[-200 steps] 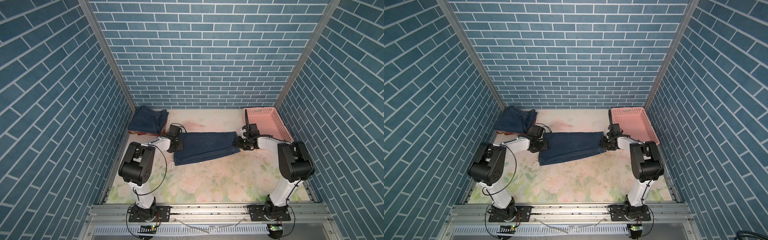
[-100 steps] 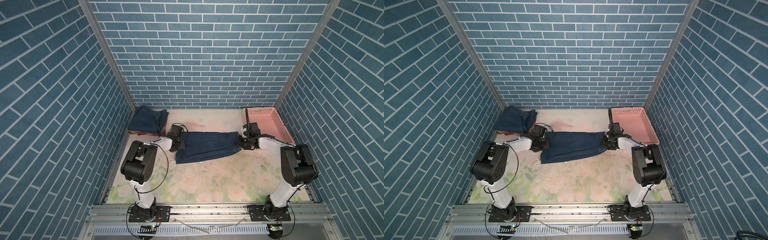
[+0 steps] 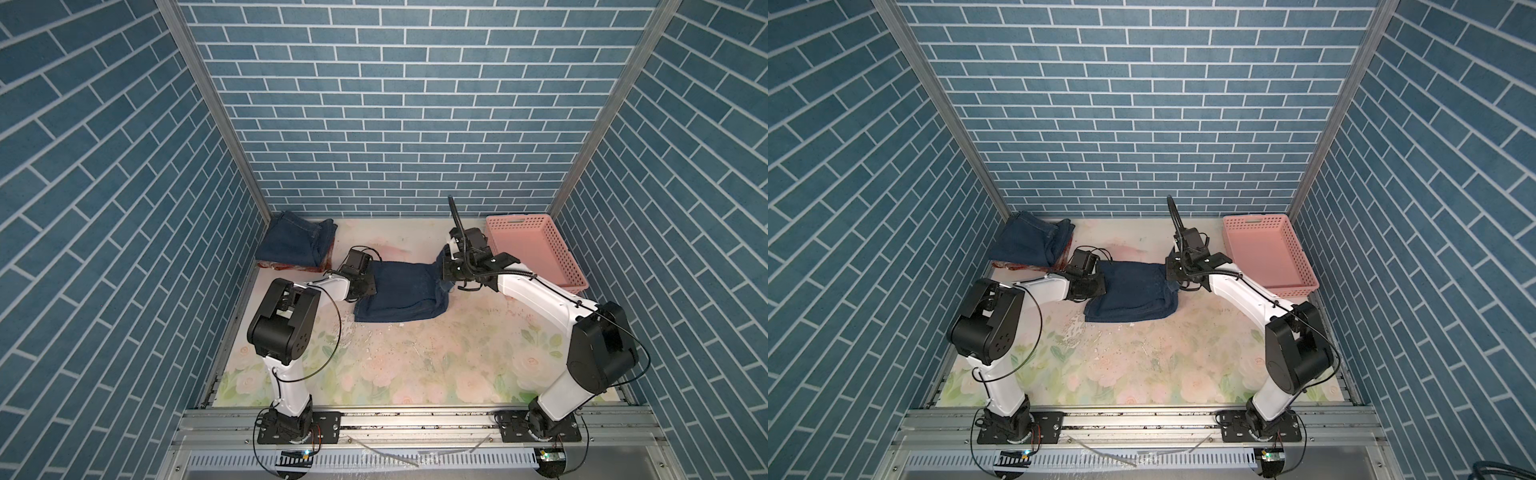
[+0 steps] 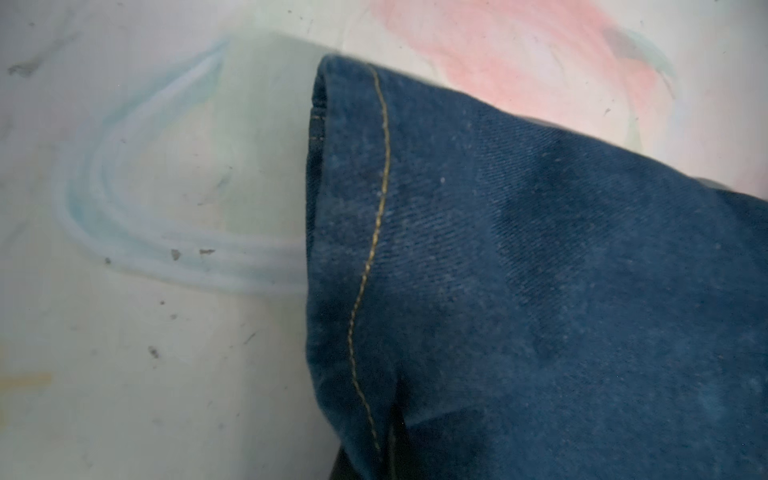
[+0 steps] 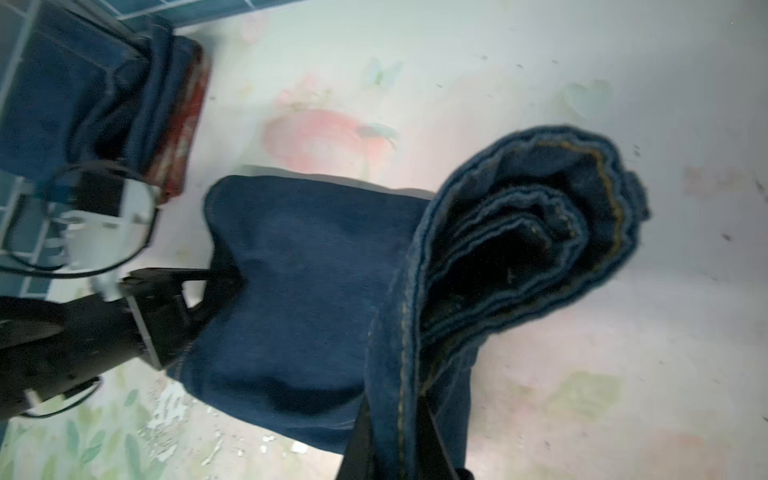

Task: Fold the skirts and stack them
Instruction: 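Carry the waistband end with the right gripper onto the left-held hem end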

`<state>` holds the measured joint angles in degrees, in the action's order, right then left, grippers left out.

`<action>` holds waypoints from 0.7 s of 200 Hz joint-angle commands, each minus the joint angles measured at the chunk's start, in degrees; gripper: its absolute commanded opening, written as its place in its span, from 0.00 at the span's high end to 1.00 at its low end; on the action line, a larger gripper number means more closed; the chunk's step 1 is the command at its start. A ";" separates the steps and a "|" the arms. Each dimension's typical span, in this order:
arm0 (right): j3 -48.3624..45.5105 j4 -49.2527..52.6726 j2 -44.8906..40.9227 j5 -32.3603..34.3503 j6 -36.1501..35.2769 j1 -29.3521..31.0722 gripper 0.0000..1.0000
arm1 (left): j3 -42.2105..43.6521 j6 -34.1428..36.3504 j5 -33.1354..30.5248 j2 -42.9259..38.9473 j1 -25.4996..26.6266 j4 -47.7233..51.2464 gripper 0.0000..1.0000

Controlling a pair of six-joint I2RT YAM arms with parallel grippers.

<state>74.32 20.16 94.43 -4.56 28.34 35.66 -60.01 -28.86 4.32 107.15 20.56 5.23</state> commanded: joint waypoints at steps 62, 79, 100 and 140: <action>4.04 -27.90 13.56 -14.59 17.74 8.97 1.00 | 5.07 -1.88 3.95 2.53 0.81 1.86 1.00; 4.83 -28.45 15.03 -17.00 17.81 9.01 0.84 | 5.49 -2.32 4.55 2.55 0.64 1.20 1.00; 2.00 -29.62 12.51 -16.00 17.00 8.82 0.44 | 5.94 -2.42 4.72 2.28 0.44 0.88 1.00; -3.36 -27.67 5.59 -11.21 15.17 6.35 0.28 | 6.65 -2.76 5.48 2.18 -0.17 0.05 1.00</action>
<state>74.96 -5.52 105.89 -17.98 43.55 43.92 -56.55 -30.92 7.22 106.67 20.23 -1.54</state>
